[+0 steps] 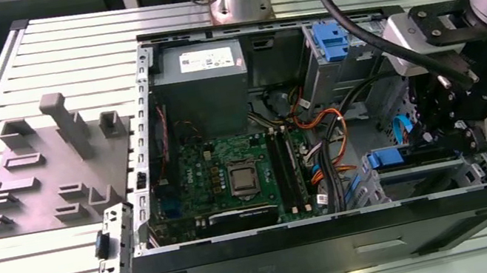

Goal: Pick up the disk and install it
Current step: 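Insert the second disk wire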

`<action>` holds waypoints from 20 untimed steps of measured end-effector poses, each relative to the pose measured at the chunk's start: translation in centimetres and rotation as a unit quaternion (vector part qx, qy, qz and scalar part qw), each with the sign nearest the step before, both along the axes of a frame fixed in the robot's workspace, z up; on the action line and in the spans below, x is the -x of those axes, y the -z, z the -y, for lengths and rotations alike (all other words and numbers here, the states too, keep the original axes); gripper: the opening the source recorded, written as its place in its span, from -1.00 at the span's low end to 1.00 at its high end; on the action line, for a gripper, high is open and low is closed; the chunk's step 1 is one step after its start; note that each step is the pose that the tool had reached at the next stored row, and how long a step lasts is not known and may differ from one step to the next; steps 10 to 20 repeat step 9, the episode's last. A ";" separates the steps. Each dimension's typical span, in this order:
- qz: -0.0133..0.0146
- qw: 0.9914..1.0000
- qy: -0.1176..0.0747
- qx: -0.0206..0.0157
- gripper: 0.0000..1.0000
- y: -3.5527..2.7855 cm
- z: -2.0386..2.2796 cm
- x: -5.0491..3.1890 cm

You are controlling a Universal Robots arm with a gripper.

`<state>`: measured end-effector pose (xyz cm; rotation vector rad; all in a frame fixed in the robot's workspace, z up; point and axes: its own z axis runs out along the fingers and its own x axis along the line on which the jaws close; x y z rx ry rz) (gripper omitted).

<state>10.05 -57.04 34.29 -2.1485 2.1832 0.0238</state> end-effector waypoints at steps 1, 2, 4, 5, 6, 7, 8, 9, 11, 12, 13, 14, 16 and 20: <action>0.000 1.000 0.000 0.000 -0.79 -0.01 0.00 0.00; 0.000 1.000 0.000 0.000 -0.79 -0.01 0.00 0.00; 0.000 1.000 0.000 0.000 -0.79 -0.01 0.00 0.00; 0.000 1.000 0.000 0.000 -0.79 -0.01 0.00 0.00; 0.000 1.000 0.000 0.000 -0.79 -0.01 0.00 0.00; 0.000 1.000 0.000 0.000 -0.79 -0.01 0.00 0.00; 0.000 1.000 0.000 0.000 -0.79 -0.01 0.00 0.00; 0.000 1.000 0.000 0.000 -0.79 -0.01 0.00 0.00; 0.000 1.000 0.000 0.000 -0.79 -0.01 0.00 0.00; 0.000 1.000 0.000 0.000 -0.79 -0.01 0.00 0.00; 0.000 1.000 0.000 0.000 -0.79 -0.01 0.00 0.00; 0.000 1.000 0.000 0.000 -0.79 -0.01 0.00 0.00; 0.000 1.000 0.000 0.000 -0.79 -0.01 0.00 0.00; 0.000 1.000 0.000 0.000 -0.79 -0.01 0.00 0.00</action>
